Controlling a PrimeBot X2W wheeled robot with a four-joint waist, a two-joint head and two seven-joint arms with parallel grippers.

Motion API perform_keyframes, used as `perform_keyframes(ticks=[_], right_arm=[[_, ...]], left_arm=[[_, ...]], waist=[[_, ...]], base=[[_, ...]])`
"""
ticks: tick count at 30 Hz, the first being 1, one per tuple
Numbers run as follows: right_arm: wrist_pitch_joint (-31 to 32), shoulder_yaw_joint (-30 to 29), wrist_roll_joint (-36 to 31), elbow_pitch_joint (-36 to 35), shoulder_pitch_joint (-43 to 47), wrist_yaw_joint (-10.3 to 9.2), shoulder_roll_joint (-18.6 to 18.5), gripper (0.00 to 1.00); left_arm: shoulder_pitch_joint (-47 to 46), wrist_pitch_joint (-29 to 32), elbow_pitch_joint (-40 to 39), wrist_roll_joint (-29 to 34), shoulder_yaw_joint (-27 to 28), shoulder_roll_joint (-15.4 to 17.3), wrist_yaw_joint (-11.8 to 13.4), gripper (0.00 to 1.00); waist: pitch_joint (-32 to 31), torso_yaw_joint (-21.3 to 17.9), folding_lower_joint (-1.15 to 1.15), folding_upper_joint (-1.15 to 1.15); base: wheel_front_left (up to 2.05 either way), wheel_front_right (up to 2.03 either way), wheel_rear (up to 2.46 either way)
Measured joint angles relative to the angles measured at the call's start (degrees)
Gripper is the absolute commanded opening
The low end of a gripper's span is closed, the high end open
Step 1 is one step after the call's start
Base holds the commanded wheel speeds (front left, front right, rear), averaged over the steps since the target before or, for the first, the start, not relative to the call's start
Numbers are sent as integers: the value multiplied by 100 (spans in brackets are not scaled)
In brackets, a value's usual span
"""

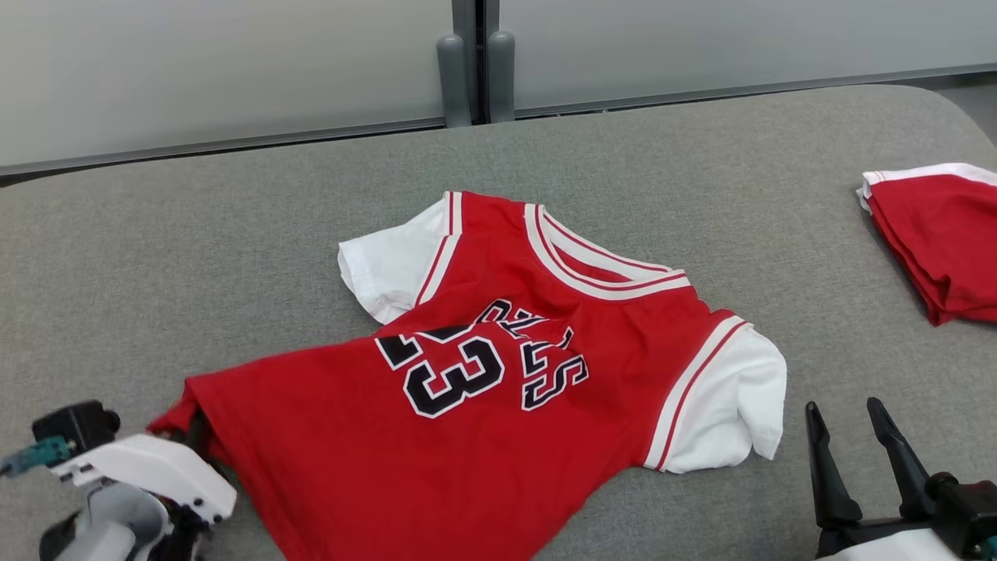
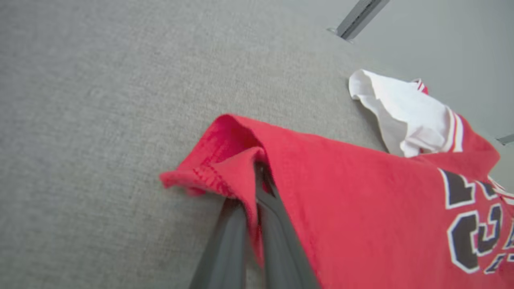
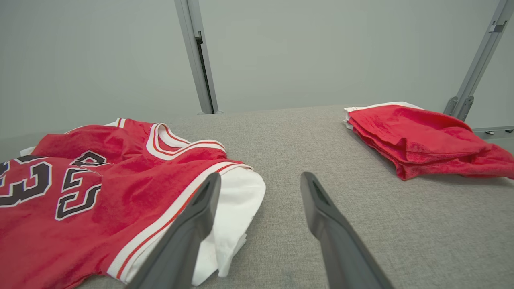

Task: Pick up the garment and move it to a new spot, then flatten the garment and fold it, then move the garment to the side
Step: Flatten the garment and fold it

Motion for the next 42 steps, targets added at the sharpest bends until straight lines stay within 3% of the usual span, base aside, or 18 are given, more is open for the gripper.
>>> perform_keyframes(ticks=[9,16,17,18,19,26,30,35,39,42], right_arm=[[0,20,-49,-46,-154,0,0,100],[0,56,-60,8,-216,0,0,100],[0,49,-66,20,-218,0,0,100],[0,51,-78,38,-218,0,0,100],[0,47,-96,43,-216,0,1,100],[0,-112,-193,-58,22,0,0,100],[0,-303,-246,-233,153,0,0,100],[-1,-519,-338,-397,314,0,1,100],[-1,-688,-363,-456,369,0,-3,100],[-1,-767,-381,-447,467,0,0,100]], left_arm=[[-1107,-659,639,493,236,20,-88,0],[-1736,-936,1600,709,256,-204,-394,0],[-1752,-936,1724,713,226,-226,-459,27],[-1740,-910,1830,720,176,-255,-502,87],[-1713,-869,1904,748,113,-269,-547,100],[-804,-1122,1266,1037,213,-77,-555,100],[82,-1159,-40,1670,853,-98,-196,100],[1530,-1158,-1619,2825,1450,-686,190,100],[2204,-1161,-2194,3683,1733,-1124,166,100],[2558,-1162,-2318,4184,1936,-1456,-42,100]], waist=[[304,-27,0,0],[350,-87,0,0],[325,-88,0,0],[291,-89,0,0],[248,-92,0,0],[-187,-34,0,0],[-457,110,0,0],[-767,375,0,0],[-967,590,0,0],[-1088,731,0,0]], base=[[0,0,0],[0,0,0],[0,0,0],[0,0,0],[0,0,0],[0,0,0],[0,0,0],[0,0,0],[0,0,0],[0,0,0]])
